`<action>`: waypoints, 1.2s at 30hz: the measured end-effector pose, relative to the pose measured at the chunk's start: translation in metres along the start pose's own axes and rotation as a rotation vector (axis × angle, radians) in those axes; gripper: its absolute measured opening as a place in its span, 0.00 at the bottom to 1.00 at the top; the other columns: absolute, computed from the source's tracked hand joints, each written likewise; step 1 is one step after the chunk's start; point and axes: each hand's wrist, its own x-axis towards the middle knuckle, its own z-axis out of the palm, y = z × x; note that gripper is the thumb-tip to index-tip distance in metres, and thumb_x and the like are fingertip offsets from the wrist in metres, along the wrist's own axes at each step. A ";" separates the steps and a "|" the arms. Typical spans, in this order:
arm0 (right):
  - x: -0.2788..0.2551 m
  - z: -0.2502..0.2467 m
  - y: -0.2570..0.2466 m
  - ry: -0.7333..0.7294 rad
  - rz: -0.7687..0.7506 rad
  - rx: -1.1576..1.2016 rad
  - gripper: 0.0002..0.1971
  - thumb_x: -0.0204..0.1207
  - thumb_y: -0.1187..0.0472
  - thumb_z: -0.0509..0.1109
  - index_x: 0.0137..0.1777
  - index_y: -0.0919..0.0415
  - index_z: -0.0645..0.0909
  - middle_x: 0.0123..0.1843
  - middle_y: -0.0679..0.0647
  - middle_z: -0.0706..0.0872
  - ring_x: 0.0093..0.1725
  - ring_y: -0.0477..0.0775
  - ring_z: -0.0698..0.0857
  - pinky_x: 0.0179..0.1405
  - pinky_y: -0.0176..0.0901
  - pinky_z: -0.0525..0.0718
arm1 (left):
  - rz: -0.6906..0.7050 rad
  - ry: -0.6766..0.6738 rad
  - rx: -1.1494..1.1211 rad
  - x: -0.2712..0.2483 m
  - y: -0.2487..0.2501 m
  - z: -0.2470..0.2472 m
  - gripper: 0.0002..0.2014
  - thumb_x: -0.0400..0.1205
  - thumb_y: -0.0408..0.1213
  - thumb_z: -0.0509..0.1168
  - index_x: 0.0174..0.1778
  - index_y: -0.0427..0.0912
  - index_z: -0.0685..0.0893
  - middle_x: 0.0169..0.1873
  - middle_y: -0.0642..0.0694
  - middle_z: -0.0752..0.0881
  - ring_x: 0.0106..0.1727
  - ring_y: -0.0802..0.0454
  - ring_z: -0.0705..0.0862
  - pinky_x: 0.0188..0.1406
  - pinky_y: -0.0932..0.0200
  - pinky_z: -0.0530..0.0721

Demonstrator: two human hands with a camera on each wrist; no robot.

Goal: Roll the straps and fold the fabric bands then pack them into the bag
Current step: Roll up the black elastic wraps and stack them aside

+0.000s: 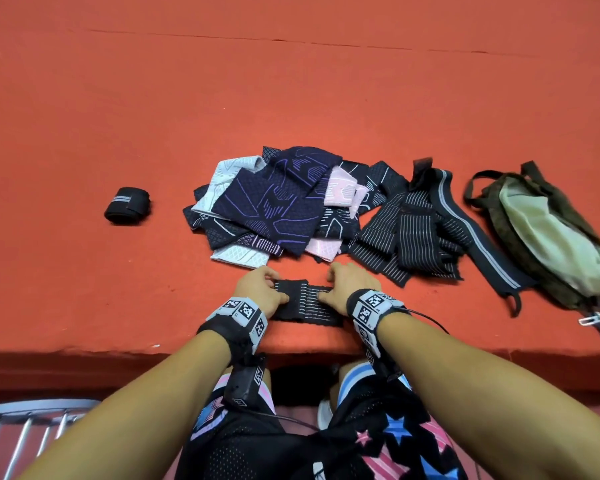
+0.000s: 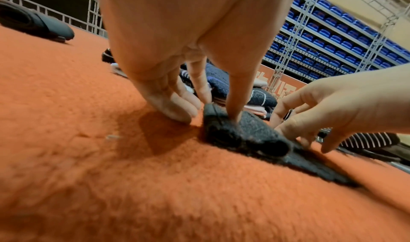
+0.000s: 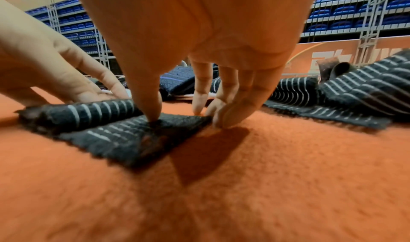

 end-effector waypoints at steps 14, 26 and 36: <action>0.010 -0.008 -0.006 -0.211 0.139 0.661 0.14 0.74 0.56 0.80 0.34 0.59 0.79 0.32 0.56 0.86 0.28 0.56 0.85 0.31 0.48 0.89 | -0.038 -0.057 0.039 -0.001 0.001 -0.001 0.16 0.67 0.38 0.84 0.37 0.50 0.81 0.34 0.54 0.87 0.37 0.55 0.85 0.32 0.64 0.74; 0.004 0.008 -0.047 -0.262 0.091 0.941 0.12 0.85 0.53 0.67 0.44 0.61 0.78 0.34 0.57 0.86 0.26 0.51 0.87 0.26 0.41 0.84 | -0.053 -0.110 -0.183 0.003 -0.008 -0.007 0.09 0.74 0.36 0.79 0.43 0.44 0.84 0.36 0.46 0.90 0.36 0.49 0.87 0.46 0.48 0.90; 0.004 0.021 -0.042 -0.092 -0.066 0.460 0.12 0.71 0.52 0.81 0.43 0.50 0.78 0.40 0.46 0.84 0.40 0.50 0.84 0.40 0.42 0.79 | -0.032 -0.117 -0.203 -0.002 -0.012 -0.006 0.14 0.71 0.37 0.82 0.47 0.44 0.85 0.36 0.49 0.89 0.39 0.49 0.88 0.46 0.52 0.89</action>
